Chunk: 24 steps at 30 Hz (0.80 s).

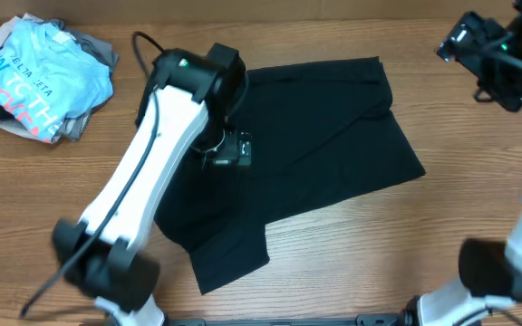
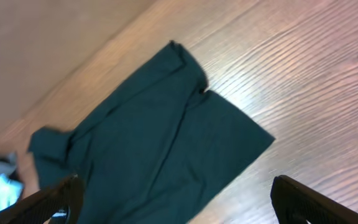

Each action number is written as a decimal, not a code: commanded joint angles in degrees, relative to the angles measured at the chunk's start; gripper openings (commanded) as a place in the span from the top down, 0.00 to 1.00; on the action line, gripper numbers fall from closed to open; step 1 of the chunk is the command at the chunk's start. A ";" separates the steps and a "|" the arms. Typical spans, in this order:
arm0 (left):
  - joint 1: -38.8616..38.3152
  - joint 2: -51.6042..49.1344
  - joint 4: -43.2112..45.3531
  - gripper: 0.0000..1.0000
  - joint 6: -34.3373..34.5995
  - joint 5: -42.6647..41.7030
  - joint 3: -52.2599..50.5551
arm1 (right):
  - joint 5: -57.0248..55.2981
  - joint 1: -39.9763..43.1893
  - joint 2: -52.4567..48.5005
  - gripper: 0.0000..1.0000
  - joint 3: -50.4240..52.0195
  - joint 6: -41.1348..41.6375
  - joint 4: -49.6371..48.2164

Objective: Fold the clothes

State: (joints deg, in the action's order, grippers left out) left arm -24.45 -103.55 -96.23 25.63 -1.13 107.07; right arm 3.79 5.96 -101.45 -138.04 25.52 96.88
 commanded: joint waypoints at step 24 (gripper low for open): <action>-13.40 21.97 12.50 0.00 24.52 -3.06 -43.78 | 1.60 -0.13 19.85 0.00 61.81 -2.80 -25.18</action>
State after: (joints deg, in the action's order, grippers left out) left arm -37.52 -81.78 -86.50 47.09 -1.13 67.46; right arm 5.10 5.96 -80.09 -78.22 22.68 73.60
